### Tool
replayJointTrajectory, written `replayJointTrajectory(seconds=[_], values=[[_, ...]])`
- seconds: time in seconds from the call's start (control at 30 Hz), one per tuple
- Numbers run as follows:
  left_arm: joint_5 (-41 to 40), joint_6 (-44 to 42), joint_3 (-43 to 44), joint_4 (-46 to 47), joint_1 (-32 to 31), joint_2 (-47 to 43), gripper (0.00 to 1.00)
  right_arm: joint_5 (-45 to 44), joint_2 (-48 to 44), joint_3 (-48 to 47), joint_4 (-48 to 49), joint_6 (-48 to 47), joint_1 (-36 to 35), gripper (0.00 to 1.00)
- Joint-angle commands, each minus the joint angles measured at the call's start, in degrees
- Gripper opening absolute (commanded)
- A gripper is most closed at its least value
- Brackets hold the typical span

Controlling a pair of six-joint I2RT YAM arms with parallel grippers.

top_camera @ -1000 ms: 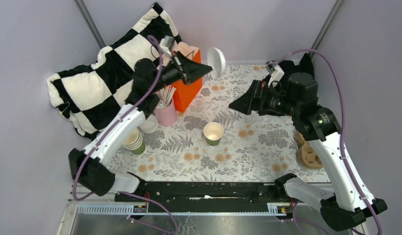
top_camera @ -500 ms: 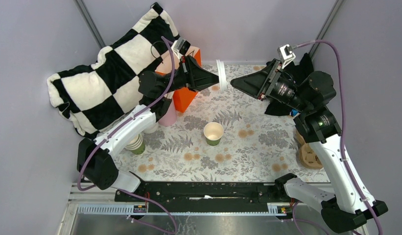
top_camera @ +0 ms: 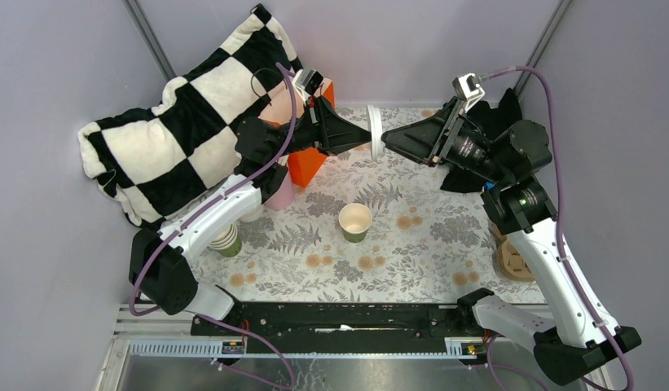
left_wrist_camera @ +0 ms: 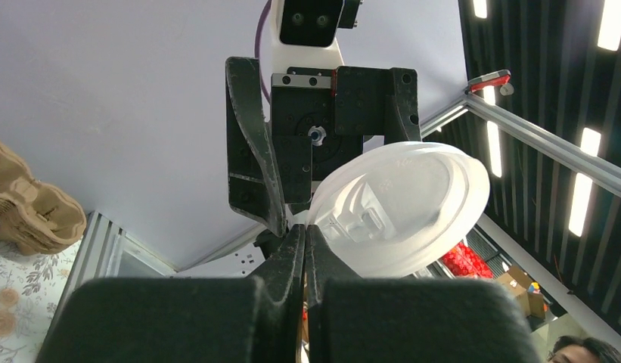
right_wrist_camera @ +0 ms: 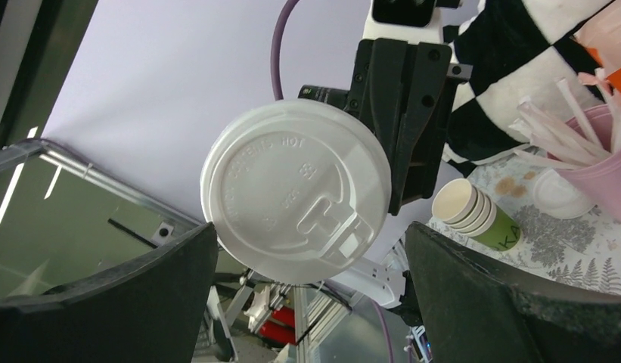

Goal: Pack the takeout coffee

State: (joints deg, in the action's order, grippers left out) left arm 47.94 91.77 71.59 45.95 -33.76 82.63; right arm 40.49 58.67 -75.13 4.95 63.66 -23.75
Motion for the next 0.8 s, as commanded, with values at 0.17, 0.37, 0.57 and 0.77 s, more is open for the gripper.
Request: replayJointTrajectory(seconds=[0.17, 0.37, 0.57, 0.77], values=[[0.4, -2.3, 0.6, 0.4, -1.0, -0.3, 0.00, 4.7, 0.3, 2.8, 11.4, 5.4, -0.4, 1.00], [0.5, -3.1, 0.7, -0.7, -1.1, -0.2, 0.00, 4.9, 0.1, 3.0, 12.9, 5.9, -0.4, 1.00], [0.6, -4.4, 0.7, -2.8, -1.4, -0.2, 0.00, 4.7, 0.1, 3.2, 12.4, 5.8, -0.3, 1.00], [1.0, -5.9, 1.1, -5.2, -1.4, -0.5, 0.00, 4.1, -0.1, 3.1, 10.7, 4.7, -0.4, 1.00]])
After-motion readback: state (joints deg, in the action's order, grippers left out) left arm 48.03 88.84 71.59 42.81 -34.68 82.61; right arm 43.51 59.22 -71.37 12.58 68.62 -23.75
